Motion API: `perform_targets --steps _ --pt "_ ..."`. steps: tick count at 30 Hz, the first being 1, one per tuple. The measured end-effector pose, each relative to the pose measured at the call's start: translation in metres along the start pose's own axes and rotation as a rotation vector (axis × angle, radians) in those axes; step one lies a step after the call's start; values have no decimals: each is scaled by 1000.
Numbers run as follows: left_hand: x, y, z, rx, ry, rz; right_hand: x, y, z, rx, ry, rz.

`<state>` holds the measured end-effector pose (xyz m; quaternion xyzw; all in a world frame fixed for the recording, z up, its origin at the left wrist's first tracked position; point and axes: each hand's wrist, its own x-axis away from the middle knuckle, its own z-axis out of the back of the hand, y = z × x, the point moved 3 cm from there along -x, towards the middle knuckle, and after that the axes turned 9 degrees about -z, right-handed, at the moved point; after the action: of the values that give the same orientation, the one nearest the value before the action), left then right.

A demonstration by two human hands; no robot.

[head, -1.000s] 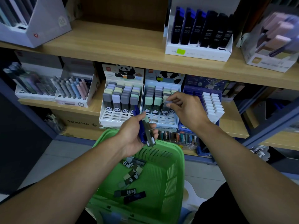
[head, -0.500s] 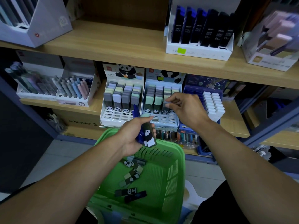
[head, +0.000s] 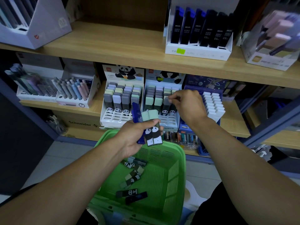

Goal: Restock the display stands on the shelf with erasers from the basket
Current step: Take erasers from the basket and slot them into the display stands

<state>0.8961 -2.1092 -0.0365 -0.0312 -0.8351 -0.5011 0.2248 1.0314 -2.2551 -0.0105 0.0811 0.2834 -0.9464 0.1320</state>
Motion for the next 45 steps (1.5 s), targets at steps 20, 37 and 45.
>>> perform_targets --steps 20,37,45 --pt "-9 -3 -2 -74 60 9 30 -5 10 -748 -478 -273" --pt "-6 -3 2 18 87 15 10 15 13 -212 -80 12" --pt "-7 -1 6 41 98 23 7 18 15 -157 -113 16"
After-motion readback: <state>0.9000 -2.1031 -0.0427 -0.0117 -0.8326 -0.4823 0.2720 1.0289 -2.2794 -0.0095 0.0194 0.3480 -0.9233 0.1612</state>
